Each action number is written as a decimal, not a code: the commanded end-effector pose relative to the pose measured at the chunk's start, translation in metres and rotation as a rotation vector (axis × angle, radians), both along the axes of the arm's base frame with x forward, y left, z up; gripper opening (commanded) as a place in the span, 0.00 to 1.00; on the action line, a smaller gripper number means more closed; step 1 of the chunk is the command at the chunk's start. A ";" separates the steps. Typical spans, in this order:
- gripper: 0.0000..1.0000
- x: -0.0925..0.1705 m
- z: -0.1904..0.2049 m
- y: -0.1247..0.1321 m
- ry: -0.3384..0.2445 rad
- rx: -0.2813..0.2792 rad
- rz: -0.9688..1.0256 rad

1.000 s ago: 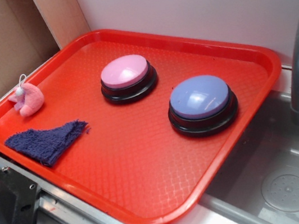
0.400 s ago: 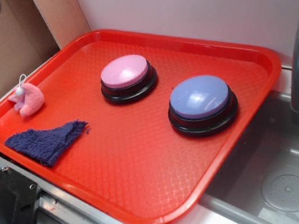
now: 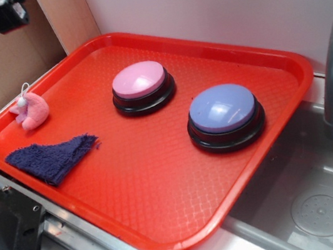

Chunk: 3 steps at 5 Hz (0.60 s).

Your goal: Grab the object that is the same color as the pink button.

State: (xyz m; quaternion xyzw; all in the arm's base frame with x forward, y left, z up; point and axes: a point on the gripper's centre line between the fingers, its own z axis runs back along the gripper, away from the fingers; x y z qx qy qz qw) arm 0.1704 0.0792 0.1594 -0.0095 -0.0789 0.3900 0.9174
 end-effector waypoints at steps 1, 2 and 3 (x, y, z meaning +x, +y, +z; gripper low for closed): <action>1.00 0.014 -0.053 0.041 -0.002 0.056 0.205; 1.00 0.014 -0.081 0.054 -0.005 0.038 0.233; 1.00 0.012 -0.101 0.061 0.031 0.076 0.258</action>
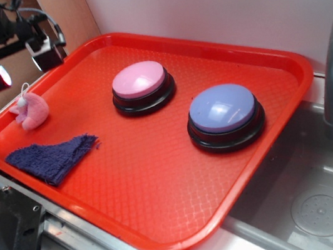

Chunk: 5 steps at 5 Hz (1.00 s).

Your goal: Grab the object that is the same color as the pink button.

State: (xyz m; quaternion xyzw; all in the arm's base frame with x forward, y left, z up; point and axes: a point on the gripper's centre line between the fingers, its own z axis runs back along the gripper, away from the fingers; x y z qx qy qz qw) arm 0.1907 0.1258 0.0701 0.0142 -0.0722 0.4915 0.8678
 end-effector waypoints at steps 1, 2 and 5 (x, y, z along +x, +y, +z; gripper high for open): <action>1.00 -0.009 -0.020 0.021 0.030 0.117 0.037; 1.00 -0.007 -0.028 0.022 0.058 0.162 0.050; 0.00 -0.001 -0.046 0.012 0.076 0.229 0.112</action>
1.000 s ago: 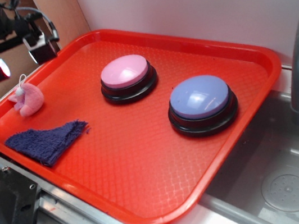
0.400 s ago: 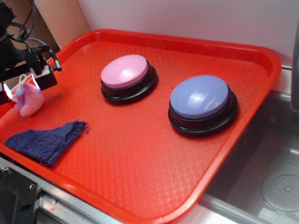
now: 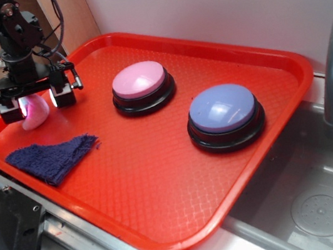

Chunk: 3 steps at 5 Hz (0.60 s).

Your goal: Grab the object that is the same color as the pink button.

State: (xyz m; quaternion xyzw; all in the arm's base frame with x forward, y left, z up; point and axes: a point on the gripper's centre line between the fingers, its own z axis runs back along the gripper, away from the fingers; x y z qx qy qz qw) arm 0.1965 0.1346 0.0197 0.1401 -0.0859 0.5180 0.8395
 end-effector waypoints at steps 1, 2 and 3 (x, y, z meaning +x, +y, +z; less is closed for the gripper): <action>0.00 -0.008 0.005 0.001 -0.030 0.000 0.000; 0.00 -0.006 0.018 -0.001 -0.014 0.004 -0.006; 0.00 -0.003 0.063 -0.009 -0.017 -0.035 -0.078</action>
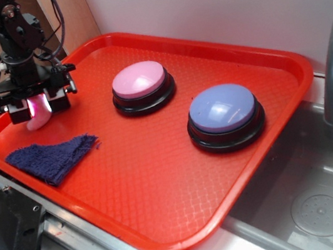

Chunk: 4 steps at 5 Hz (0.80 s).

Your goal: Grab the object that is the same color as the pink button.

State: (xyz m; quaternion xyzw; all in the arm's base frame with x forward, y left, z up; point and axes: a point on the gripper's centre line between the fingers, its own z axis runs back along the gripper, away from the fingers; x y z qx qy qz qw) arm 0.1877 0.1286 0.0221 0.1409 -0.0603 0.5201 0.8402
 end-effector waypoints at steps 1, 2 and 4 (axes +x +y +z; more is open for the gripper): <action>0.00 0.011 0.103 -0.031 -0.073 -0.109 -0.260; 0.00 0.009 0.141 -0.070 -0.078 -0.194 -0.463; 0.00 -0.014 0.173 -0.116 -0.032 -0.372 -0.804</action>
